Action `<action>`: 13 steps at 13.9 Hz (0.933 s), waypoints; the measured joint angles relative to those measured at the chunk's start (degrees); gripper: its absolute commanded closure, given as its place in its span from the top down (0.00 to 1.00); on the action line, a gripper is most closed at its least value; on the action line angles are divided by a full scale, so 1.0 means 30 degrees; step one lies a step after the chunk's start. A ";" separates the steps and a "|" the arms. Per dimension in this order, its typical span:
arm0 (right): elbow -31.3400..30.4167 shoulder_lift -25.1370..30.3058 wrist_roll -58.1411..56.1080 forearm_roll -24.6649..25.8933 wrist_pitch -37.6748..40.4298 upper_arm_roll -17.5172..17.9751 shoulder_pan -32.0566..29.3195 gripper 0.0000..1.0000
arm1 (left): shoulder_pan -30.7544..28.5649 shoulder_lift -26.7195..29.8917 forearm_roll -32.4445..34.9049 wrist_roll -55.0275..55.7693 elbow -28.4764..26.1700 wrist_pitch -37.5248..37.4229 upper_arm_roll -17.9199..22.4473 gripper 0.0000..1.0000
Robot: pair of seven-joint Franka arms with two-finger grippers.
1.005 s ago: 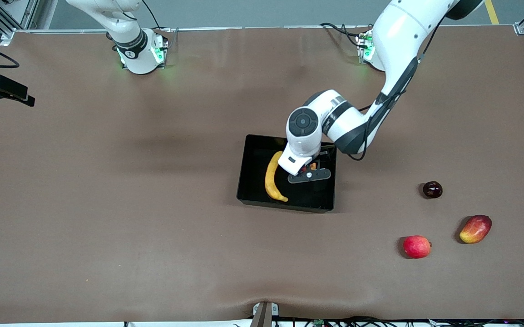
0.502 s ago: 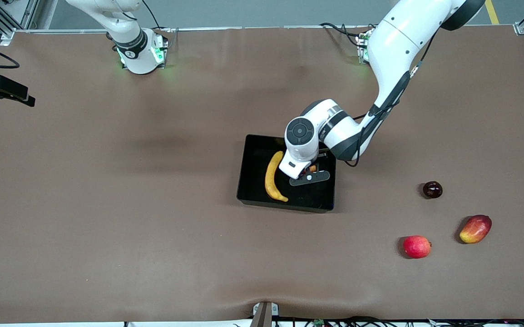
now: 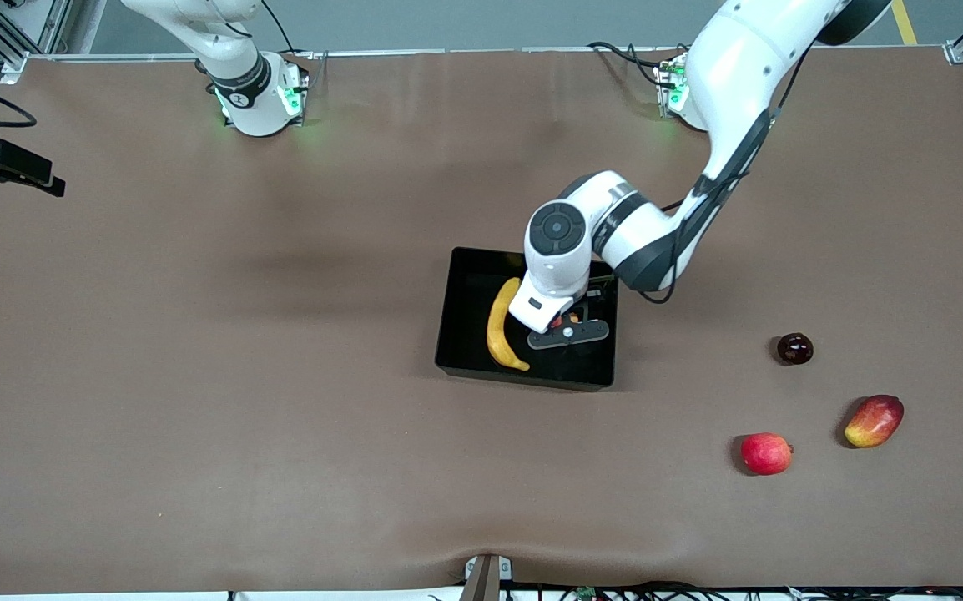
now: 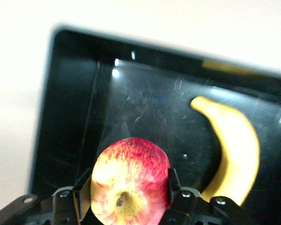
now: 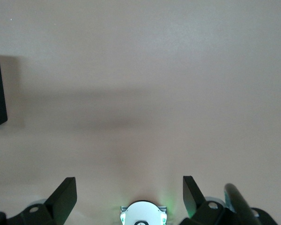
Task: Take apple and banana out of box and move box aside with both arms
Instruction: 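Lift the apple out of the tray toward the other fruits, then lower the apple beside the pomegranate and open the left gripper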
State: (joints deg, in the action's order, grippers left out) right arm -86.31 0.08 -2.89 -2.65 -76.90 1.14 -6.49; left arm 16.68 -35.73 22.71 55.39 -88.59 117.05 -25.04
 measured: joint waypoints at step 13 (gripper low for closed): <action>-0.0006 -0.0148 0.0000 0.0000 0.0210 -0.0041 -0.0097 1.00 | -0.8542 0.2010 -0.1768 -1.6130 0.3184 -0.5011 0.0163 0.00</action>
State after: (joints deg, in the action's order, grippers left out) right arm -86.33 -0.36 -2.89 -2.65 -76.27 1.01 -6.78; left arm -8.95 -29.70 17.41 7.00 -79.03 102.02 -24.55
